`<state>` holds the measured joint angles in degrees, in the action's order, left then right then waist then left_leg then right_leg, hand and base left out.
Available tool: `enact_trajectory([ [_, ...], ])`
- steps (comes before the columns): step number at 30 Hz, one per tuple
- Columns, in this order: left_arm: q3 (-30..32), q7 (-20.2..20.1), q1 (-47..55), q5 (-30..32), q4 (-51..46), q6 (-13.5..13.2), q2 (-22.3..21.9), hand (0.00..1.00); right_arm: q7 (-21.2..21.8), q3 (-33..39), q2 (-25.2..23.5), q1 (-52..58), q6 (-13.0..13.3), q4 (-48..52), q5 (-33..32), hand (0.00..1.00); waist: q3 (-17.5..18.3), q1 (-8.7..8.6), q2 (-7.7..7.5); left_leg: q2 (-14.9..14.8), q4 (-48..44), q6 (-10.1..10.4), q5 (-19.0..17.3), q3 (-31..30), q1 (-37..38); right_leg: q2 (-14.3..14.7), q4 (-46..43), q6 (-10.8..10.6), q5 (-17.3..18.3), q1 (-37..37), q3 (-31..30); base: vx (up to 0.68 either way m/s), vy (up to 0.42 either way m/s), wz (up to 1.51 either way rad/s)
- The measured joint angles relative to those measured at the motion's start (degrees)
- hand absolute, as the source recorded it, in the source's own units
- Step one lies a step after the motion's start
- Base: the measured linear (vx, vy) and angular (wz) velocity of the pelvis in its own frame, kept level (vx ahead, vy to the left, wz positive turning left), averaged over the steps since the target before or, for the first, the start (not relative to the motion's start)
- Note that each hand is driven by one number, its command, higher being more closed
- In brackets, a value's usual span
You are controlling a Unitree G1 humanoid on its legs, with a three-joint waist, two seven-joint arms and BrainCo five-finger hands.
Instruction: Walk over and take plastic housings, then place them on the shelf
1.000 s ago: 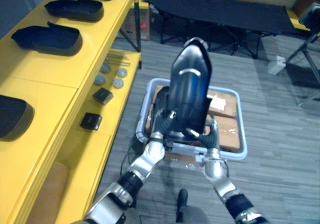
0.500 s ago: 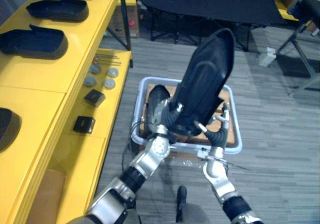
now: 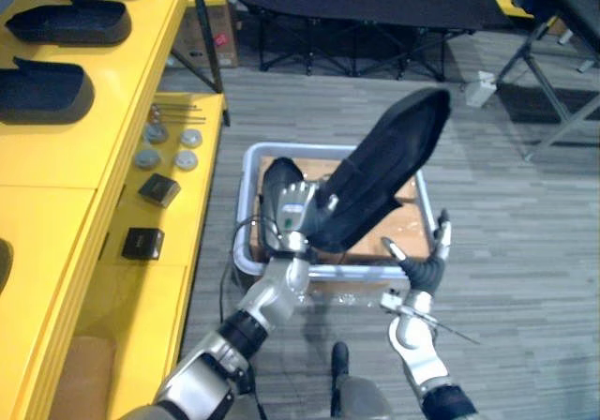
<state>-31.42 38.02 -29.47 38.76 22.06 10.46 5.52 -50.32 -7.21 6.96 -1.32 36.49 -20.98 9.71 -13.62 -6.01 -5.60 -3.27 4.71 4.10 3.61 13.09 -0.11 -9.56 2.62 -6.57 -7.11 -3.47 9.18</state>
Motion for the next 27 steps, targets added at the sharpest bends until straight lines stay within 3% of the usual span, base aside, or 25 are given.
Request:
enact_trajectory([
  [7, 8.54, 2.30, 0.18, -2.40, 2.24, -0.07, 3.93, 1.00, -1.83, 8.79, 0.25, 3.43, 1.97, 3.76, -2.43, 0.00, 0.06, -1.02, 0.11, -0.02, 0.00, 0.00, 0.00, 0.23, 0.19, 0.15, -0.02, -0.06, -0.05, 0.03, -0.55, 0.00, 0.000, 0.00],
  [12, 14.35, 5.38, 2.67, -8.94, 2.89, -1.20, 5.38, 1.00, 0.74, 11.59, 0.24, 5.43, 2.06, 4.40, -5.83, 0.00, 0.31, -1.26, 0.58, 0.16, 0.00, 0.00, 0.00, 0.51, 0.95, 0.29, 0.15, -0.06, -0.08, 0.71, -0.68, 0.00, 0.001, -0.02],
  [15, 17.18, 7.10, 5.48, -17.22, 2.94, -5.49, 5.23, 1.00, 3.65, 12.03, -0.19, 6.08, 2.06, 4.40, -7.33, 0.00, 0.63, -1.20, 1.17, 0.12, 0.00, 0.04, -0.03, 0.06, 1.09, 0.34, 0.71, 0.00, -0.12, 1.40, -0.11, -0.01, -0.008, 0.06],
  [19, 20.18, 8.18, 9.70, -25.31, -2.46, -14.78, 4.57, 1.00, 9.68, 12.20, -2.06, 7.35, 2.04, 4.56, -9.04, 0.00, 1.42, -0.50, 2.12, 0.06, 0.02, 0.10, -0.07, -0.28, 1.12, 0.33, 0.85, -0.01, -0.12, 1.73, 0.14, 0.00, -0.006, 0.04],
  [23, 20.09, 7.31, 12.92, -25.49, -16.44, -21.77, 2.23, 1.00, 14.77, 12.05, -3.15, 8.01, 1.91, 4.97, -11.29, 0.00, 2.29, 0.80, 2.60, 0.05, 0.02, 0.12, -0.12, -1.73, 2.06, 0.06, 1.29, -0.14, 0.11, 3.84, 1.82, 0.02, 0.001, 0.17],
  [27, 22.29, 3.98, 17.74, -25.98, -27.73, -24.97, 0.76, 1.00, 17.75, 11.71, -3.17, 7.93, 1.55, 7.92, -11.90, 0.00, 4.26, 1.12, 3.95, 0.57, 0.04, -0.01, -0.19, -3.52, 2.13, -0.26, 1.33, -0.36, 0.68, 5.09, 3.98, 0.03, 0.003, 0.25],
])
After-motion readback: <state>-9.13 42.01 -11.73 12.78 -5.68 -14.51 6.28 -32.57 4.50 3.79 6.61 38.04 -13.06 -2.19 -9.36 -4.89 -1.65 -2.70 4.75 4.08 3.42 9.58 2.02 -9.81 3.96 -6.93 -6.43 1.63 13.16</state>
